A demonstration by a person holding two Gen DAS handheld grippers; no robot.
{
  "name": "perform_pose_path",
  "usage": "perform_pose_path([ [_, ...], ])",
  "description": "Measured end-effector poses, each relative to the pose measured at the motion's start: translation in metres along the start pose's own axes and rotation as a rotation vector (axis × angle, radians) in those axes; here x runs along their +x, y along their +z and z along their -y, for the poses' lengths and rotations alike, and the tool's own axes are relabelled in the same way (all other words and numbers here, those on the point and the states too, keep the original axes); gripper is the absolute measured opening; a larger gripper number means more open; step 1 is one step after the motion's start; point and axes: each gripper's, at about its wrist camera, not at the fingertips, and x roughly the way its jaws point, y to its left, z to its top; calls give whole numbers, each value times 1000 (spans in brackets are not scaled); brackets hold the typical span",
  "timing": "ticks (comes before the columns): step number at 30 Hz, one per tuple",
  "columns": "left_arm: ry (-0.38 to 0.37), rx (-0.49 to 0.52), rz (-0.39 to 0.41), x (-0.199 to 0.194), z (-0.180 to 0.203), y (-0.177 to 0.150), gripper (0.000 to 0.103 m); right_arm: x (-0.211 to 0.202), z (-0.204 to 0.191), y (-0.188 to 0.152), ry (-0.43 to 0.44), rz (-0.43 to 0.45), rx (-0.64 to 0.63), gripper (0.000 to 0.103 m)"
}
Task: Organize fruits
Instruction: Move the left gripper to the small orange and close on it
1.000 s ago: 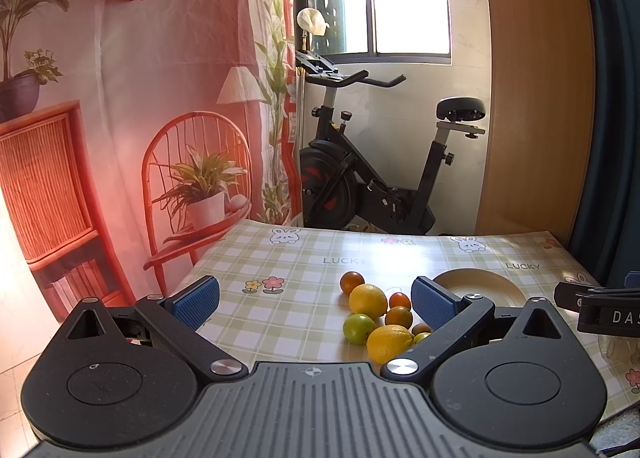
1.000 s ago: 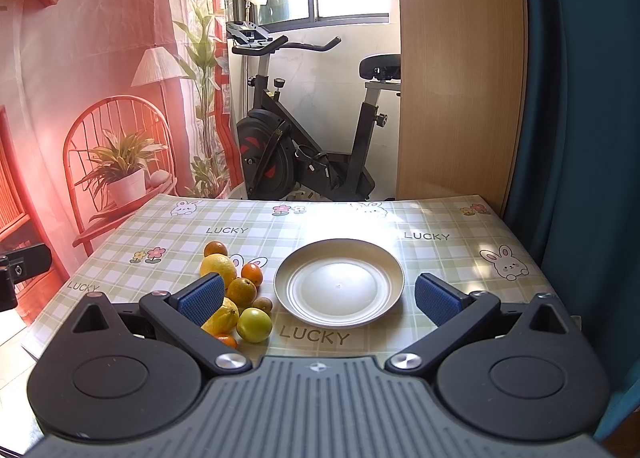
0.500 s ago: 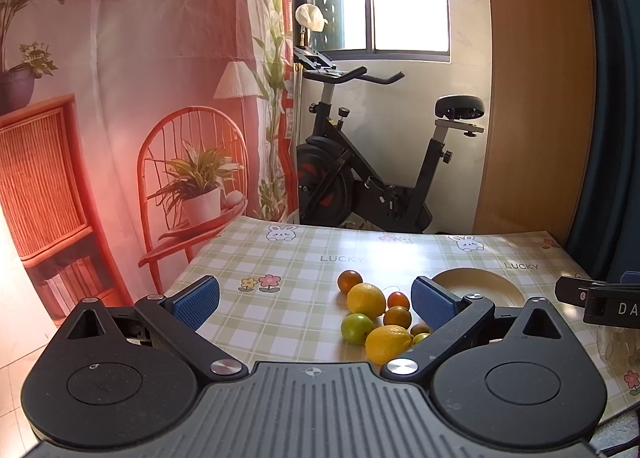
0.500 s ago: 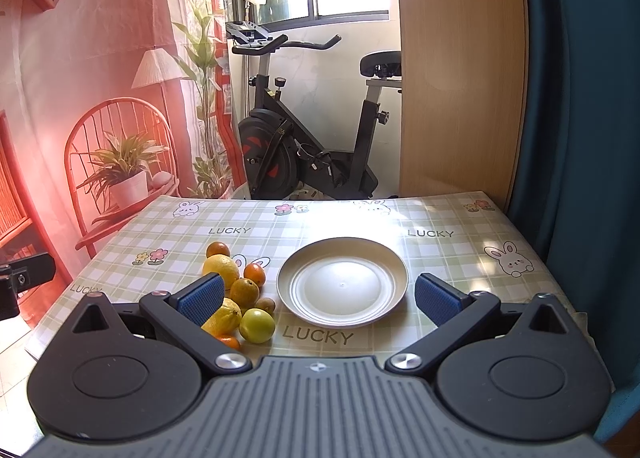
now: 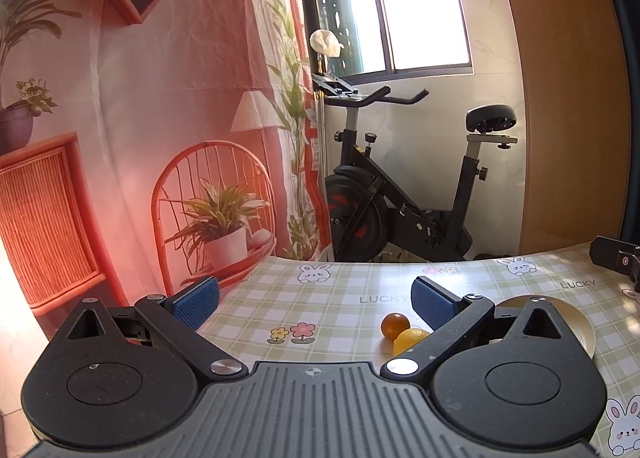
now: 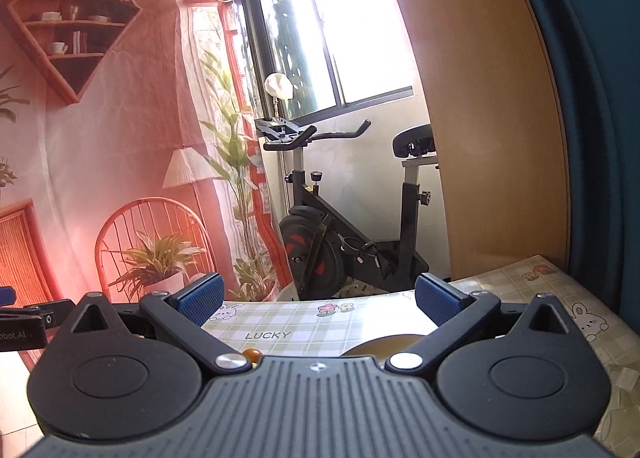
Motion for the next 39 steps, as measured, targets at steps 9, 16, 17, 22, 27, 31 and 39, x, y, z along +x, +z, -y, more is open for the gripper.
perform_pose_path([
  [9,-151,-108,-132,50,-10,-25,96,49,-5,-28,49,-169,-46,103],
  [16,-243,-128,-163,68,-11,-44,93,69,-3,-52,57,-261,-82,103],
  [17,-263,-127,-177,71,-11,-45,93,71,-4,-54,76,-271,-82,103],
  [22,-203,-40,-213,75,-1,-57,95,74,-9,-63,126,-302,-106,103],
  [27,-173,-27,-298,85,0,-69,94,78,-12,-75,114,-369,-127,103],
  [31,-136,-17,-332,85,-1,-76,94,78,-13,-81,123,-401,-150,103],
  [39,-193,-53,-336,84,-2,-82,85,81,-17,-91,129,-446,-178,96],
])
